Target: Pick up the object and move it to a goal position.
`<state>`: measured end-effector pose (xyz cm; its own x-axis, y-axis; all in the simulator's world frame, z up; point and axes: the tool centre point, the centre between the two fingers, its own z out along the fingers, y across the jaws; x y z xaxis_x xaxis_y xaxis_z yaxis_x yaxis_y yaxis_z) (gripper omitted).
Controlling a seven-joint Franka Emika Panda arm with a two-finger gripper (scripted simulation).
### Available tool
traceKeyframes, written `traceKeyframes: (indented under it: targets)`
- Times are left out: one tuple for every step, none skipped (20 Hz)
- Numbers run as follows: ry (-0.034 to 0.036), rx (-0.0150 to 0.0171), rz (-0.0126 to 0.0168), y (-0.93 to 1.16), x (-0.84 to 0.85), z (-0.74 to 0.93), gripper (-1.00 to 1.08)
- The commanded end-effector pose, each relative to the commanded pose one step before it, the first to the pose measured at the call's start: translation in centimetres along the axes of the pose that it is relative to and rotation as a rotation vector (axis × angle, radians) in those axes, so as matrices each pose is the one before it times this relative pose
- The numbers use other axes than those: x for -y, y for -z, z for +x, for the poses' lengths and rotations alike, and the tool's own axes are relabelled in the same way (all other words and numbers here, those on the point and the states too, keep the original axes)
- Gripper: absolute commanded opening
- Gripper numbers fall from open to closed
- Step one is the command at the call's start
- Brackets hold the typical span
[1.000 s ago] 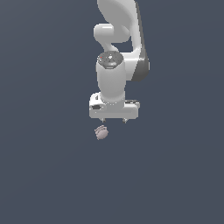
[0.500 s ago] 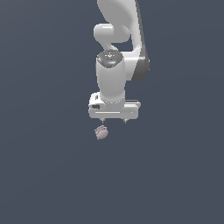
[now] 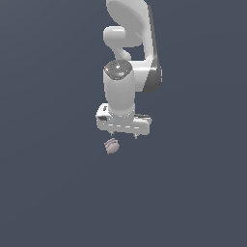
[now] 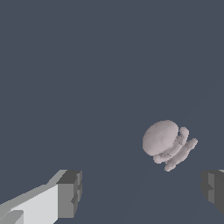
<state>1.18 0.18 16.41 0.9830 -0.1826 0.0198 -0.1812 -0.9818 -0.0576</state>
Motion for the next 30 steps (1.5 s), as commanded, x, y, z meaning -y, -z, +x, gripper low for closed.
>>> traceKeyframes:
  targets:
    - [-0.05379,0.00218,-0.00258,-0.513,-0.420,0.011,1.00]
    - [-0.02491,0.00083,-0.00128,-0.232,-0.192,0.017,1.00]
    - [-0.02649,0.00082,-0.00143,-0.245,-0.204,0.022,1.00]
    - [-0.02809,0.00079,-0.00160,-0.259,-0.217,0.028,1.00]
    - [-0.02969,0.00075,-0.00178,-0.273,-0.231,0.035,1.00]
    - [-0.03114,0.00068,-0.00196,-0.285,-0.242,0.043,1.00]
    - [-0.03144,0.00057,-0.00207,-0.286,-0.245,0.051,1.00]
    - [-0.03142,0.00046,-0.00216,-0.284,-0.244,0.057,1.00]
    - [-0.03140,0.00033,-0.00224,-0.282,-0.244,0.064,1.00]
    - [-0.03139,0.00020,-0.00232,-0.281,-0.244,0.071,1.00]
    - [-0.03137,0.00007,-0.00239,-0.279,-0.243,0.078,1.00]
    - [-0.03135,-0.00006,-0.00245,-0.277,-0.241,0.085,1.00]
    - [-0.03134,-0.00020,-0.00251,-0.275,-0.240,0.092,1.00]
    - [-0.03133,-0.00035,-0.00256,-0.274,-0.239,0.099,1.00]
    - [-0.03112,-0.00049,-0.00259,-0.270,-0.236,0.105,1.00]
    - [-0.02973,-0.00061,-0.00251,-0.256,-0.224,0.107,1.00]
    - [-0.02810,-0.00070,-0.00240,-0.241,-0.210,0.107,1.00]
    - [-0.02647,-0.00077,-0.00228,-0.226,-0.196,0.106,1.00]
    - [-0.02487,-0.00083,-0.00215,-0.211,-0.182,0.105,1.00]
    - [-0.02325,-0.00087,-0.00202,-0.196,-0.169,0.102,1.00]
    - [-0.02164,-0.00088,-0.00189,-0.181,-0.156,0.098,1.00]
    - [-0.02002,-0.00089,-0.00175,-0.167,-0.143,0.094,1.00]
    - [-0.01841,-0.00087,-0.00161,-0.153,-0.130,0.089,1.00]
    - [-0.01680,-0.00085,-0.00147,-0.139,-0.117,0.083,1.00]
    - [-0.01521,-0.00081,-0.00132,-0.125,-0.106,0.077,1.00]
    - [-0.01358,-0.00075,-0.00118,-0.112,-0.093,0.070,1.00]
    - [-0.01199,-0.00069,-0.00104,-0.098,-0.082,0.063,1.00]
    - [-0.01039,-0.00062,-0.00090,-0.085,-0.071,0.056,1.00]
    - [-0.00879,-0.00054,-0.00076,-0.072,-0.059,0.048,1.00]
    - [-0.00717,-0.00045,-0.00062,-0.058,-0.047,0.039,1.00]
